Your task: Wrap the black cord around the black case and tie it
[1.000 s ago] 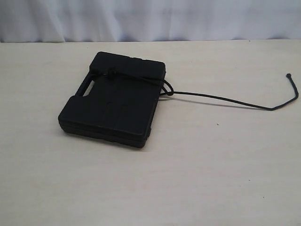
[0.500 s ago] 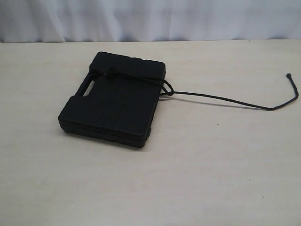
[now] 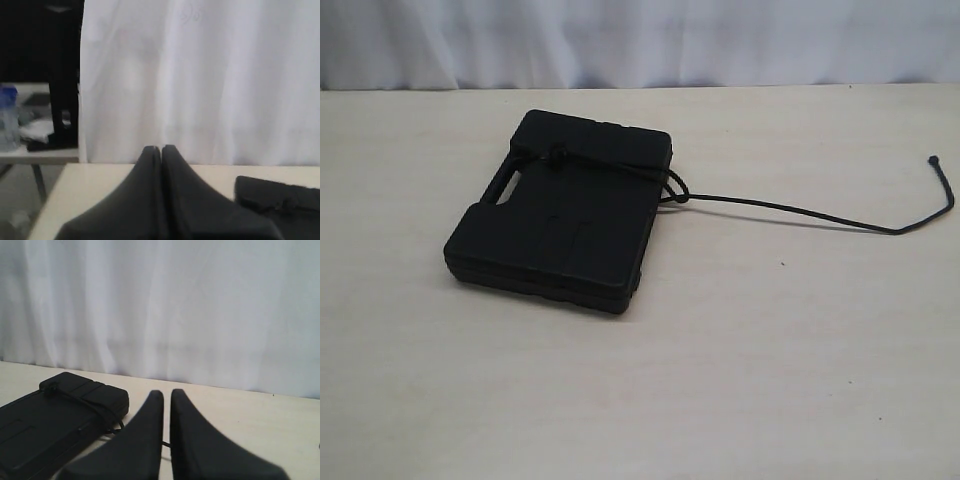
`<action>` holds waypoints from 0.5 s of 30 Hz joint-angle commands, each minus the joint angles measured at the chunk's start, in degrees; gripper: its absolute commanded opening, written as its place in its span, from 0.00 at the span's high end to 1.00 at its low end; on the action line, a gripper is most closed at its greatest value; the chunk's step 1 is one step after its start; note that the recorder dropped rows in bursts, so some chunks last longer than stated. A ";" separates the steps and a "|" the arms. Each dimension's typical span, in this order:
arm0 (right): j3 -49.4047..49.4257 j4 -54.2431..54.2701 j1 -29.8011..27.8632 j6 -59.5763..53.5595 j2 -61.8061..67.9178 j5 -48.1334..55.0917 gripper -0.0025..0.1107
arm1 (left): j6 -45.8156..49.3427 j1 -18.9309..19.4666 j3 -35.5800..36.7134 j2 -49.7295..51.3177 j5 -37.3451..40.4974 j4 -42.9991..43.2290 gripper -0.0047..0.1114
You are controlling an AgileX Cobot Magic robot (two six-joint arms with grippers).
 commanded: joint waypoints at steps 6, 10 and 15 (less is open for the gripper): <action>2.33 2.17 0.11 -0.05 -5.87 13.94 0.94 | 0.15 -3.13 8.24 -8.29 -0.09 58.23 0.96; 2.33 2.17 0.11 -0.05 -5.87 13.40 0.94 | 0.15 -2.92 10.46 -17.18 10.27 55.79 0.96; 2.33 2.17 0.11 -0.05 -5.87 13.27 0.94 | 0.15 -2.79 10.46 -17.76 20.28 55.20 0.96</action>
